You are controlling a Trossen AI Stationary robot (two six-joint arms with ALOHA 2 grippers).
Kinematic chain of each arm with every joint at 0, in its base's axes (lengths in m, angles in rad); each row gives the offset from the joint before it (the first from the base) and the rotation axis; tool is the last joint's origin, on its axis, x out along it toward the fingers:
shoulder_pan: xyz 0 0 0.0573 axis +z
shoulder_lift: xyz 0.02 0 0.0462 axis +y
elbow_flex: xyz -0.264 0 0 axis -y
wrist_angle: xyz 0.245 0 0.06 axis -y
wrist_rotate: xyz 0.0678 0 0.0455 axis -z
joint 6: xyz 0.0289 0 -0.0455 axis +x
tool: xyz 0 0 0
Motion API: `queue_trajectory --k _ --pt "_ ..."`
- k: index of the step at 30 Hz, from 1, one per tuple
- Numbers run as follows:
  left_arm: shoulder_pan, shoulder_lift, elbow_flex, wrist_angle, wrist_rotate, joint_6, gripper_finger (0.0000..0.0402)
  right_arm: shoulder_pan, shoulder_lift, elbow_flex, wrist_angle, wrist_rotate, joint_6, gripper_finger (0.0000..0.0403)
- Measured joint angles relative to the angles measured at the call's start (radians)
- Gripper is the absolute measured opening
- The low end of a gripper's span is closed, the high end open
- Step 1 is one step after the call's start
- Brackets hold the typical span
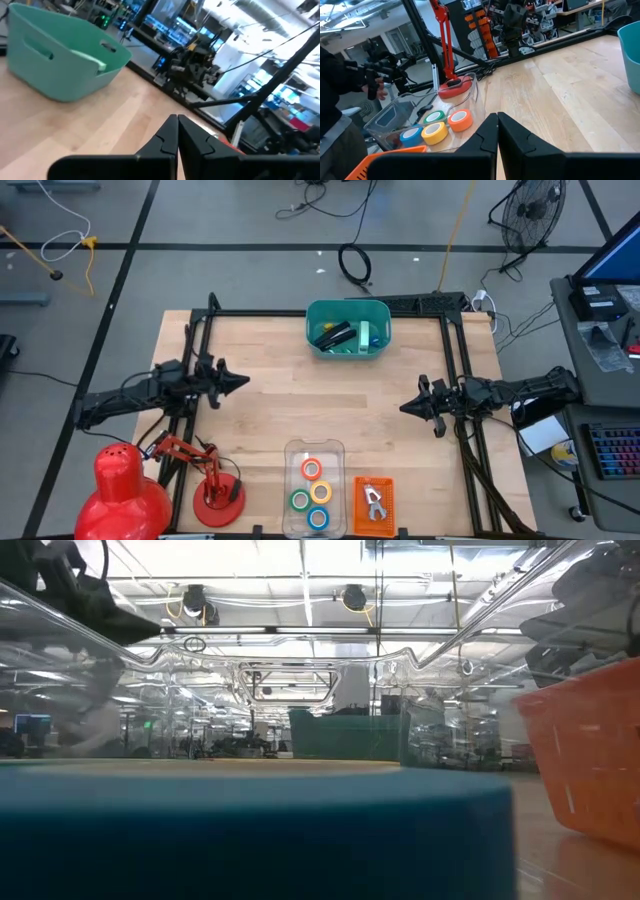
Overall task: Pick and place Stapler, Stapler remover, tape
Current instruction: Return to Home Position
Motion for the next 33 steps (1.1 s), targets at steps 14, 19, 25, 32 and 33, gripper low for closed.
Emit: queue_trajectory --k 14,19,25,32,33 --pt "-0.003 0.000 -0.008 -0.028 -0.085 -0.007 0.0004 0.000 0.000 0.000 0.000 0.000 0.000 0.0004" --pt "-0.003 0.000 -0.008 -0.028 -0.084 -0.032 0.0010 0.000 0.000 0.000 0.000 0.000 0.000 0.0004" --pt "-0.005 0.000 -0.008 -0.024 -0.010 -0.019 0.0018 0.000 0.000 0.000 0.000 0.000 0.000 0.0004" --pt "-0.067 0.033 -0.007 -0.016 0.064 0.232 0.0008 0.000 0.000 0.000 0.000 0.000 0.000 0.0004" --pt "-0.076 0.049 -0.007 -0.016 0.064 0.286 0.0008 0.000 0.000 0.000 0.000 0.000 0.000 0.0004"
